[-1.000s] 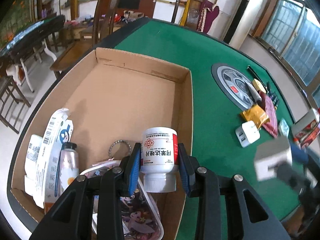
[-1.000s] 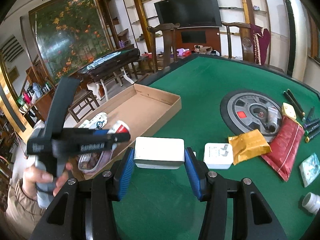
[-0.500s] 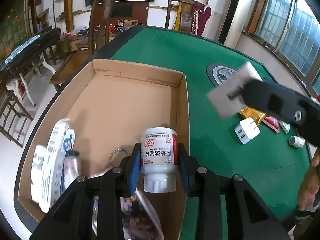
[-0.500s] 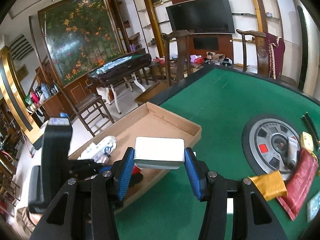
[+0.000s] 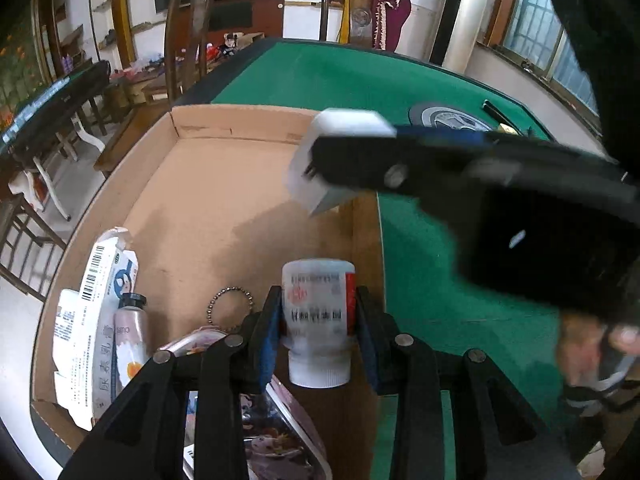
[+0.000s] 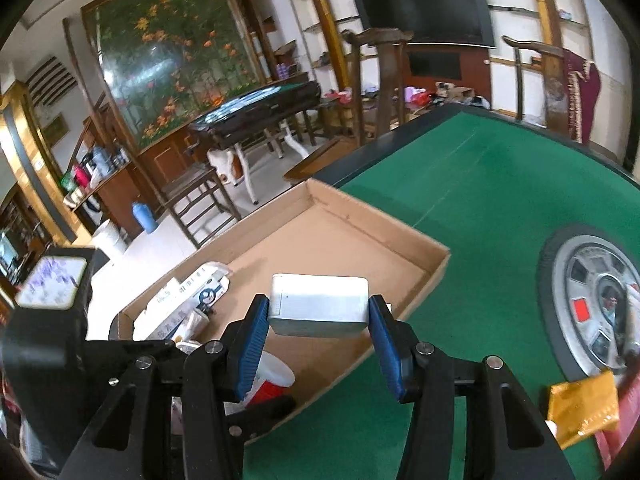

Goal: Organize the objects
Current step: 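Lower both items into the cardboard box and open both grippers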

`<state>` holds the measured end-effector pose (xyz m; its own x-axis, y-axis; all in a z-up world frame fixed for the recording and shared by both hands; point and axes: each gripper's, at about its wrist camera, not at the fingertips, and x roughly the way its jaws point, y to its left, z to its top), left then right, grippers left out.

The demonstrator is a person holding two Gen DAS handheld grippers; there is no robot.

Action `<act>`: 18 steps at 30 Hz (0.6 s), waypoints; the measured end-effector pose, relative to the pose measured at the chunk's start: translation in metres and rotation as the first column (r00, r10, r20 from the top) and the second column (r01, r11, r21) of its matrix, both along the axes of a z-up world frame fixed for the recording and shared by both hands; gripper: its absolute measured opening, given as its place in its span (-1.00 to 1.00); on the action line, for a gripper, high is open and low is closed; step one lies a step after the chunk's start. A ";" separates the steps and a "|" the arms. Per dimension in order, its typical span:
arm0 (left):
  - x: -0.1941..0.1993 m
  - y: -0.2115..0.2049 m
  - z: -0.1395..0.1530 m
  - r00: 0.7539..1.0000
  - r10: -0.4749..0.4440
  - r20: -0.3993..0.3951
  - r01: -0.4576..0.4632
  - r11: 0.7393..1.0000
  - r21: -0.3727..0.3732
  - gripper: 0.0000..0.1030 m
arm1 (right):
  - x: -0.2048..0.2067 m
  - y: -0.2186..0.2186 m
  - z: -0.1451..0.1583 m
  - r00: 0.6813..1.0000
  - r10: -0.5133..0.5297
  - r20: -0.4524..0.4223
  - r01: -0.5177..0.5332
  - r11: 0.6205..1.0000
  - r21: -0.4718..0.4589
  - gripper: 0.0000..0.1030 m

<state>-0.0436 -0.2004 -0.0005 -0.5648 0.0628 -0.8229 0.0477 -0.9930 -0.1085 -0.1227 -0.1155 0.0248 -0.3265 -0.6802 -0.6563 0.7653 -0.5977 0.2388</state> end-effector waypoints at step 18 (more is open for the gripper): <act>-0.002 -0.003 0.000 0.999 0.032 0.004 -0.032 0.999 -0.008 -0.13 | -0.003 -0.004 -0.025 0.999 0.025 0.027 -0.026 0.999 0.040 0.09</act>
